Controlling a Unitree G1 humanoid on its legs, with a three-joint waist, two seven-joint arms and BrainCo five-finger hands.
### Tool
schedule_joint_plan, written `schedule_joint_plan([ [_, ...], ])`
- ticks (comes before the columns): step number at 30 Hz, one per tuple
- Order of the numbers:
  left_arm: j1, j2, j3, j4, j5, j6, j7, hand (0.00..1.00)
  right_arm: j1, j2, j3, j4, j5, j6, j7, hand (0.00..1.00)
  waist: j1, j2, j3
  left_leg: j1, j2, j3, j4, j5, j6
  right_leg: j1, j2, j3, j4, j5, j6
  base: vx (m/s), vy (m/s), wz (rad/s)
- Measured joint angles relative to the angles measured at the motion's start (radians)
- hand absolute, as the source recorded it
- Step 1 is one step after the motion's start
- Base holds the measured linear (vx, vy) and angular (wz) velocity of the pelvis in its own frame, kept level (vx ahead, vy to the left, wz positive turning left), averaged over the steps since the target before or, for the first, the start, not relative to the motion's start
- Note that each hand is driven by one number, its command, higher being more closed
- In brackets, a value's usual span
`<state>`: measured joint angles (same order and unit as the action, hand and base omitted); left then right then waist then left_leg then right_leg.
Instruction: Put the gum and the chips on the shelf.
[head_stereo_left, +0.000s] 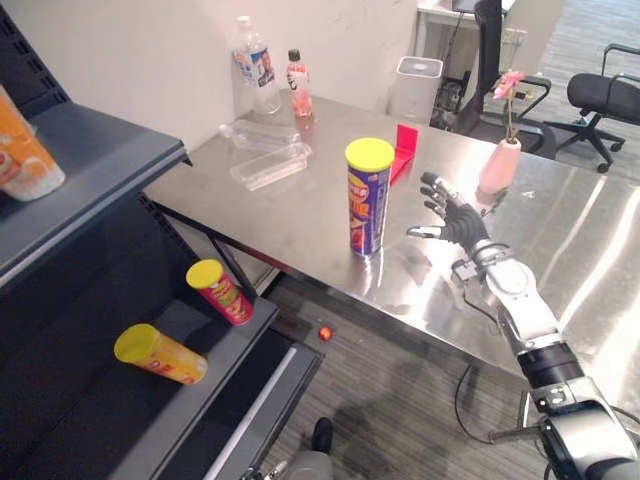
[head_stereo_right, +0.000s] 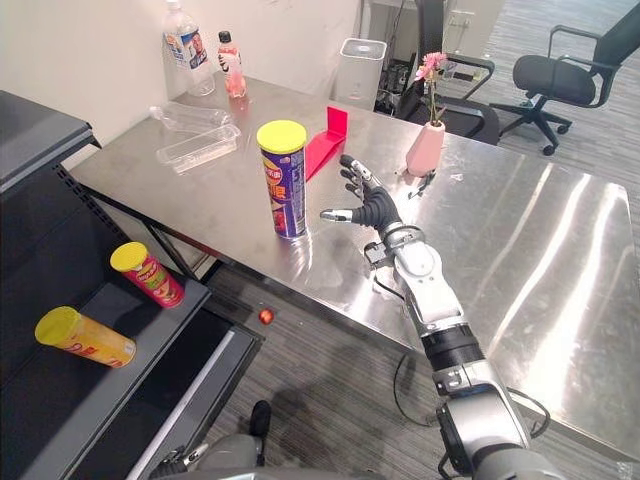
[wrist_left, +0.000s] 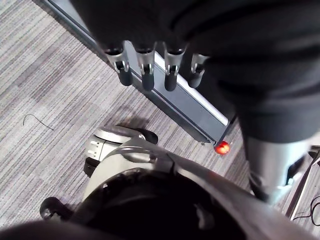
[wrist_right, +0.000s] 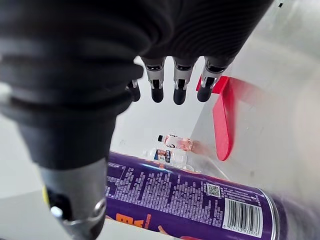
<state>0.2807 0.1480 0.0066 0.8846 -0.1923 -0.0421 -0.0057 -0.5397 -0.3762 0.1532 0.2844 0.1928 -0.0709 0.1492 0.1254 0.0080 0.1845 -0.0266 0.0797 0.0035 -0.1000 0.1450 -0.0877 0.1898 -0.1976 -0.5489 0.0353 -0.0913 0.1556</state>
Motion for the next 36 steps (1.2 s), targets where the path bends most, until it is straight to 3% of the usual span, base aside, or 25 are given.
schedule_joint_plan([
  [14, -0.001, 0.005, -0.01, -0.019, -0.002, 0.0, -0.021, 0.0, -0.124, -0.001, 0.005, 0.049, -0.04, -0.002, -0.019, 0.0, 0.03, -0.005, 0.022, -0.007, -0.003, -0.029, 0.002, 0.002, 0.003, -0.002, -0.008, -0.023, 0.04, -0.024, 0.005, -0.01, -0.015, 0.05],
  [22, -0.002, 0.006, -0.012, -0.029, -0.002, 0.0, -0.038, 0.0, -0.18, -0.003, 0.014, 0.088, -0.04, -0.004, -0.019, 0.0, 0.068, -0.01, 0.029, -0.027, 0.0, -0.044, 0.002, 0.01, 0.004, -0.027, -0.015, -0.032, 0.076, -0.041, 0.004, -0.02, -0.016, 0.05],
  [36, -0.001, 0.011, -0.012, -0.036, -0.003, 0.003, -0.042, 0.0, -0.207, -0.003, 0.032, 0.132, -0.041, -0.002, -0.017, 0.0, 0.078, -0.026, 0.046, -0.03, -0.006, -0.064, 0.003, 0.014, 0.007, -0.03, -0.033, -0.049, 0.111, -0.061, 0.008, -0.01, -0.01, 0.04],
])
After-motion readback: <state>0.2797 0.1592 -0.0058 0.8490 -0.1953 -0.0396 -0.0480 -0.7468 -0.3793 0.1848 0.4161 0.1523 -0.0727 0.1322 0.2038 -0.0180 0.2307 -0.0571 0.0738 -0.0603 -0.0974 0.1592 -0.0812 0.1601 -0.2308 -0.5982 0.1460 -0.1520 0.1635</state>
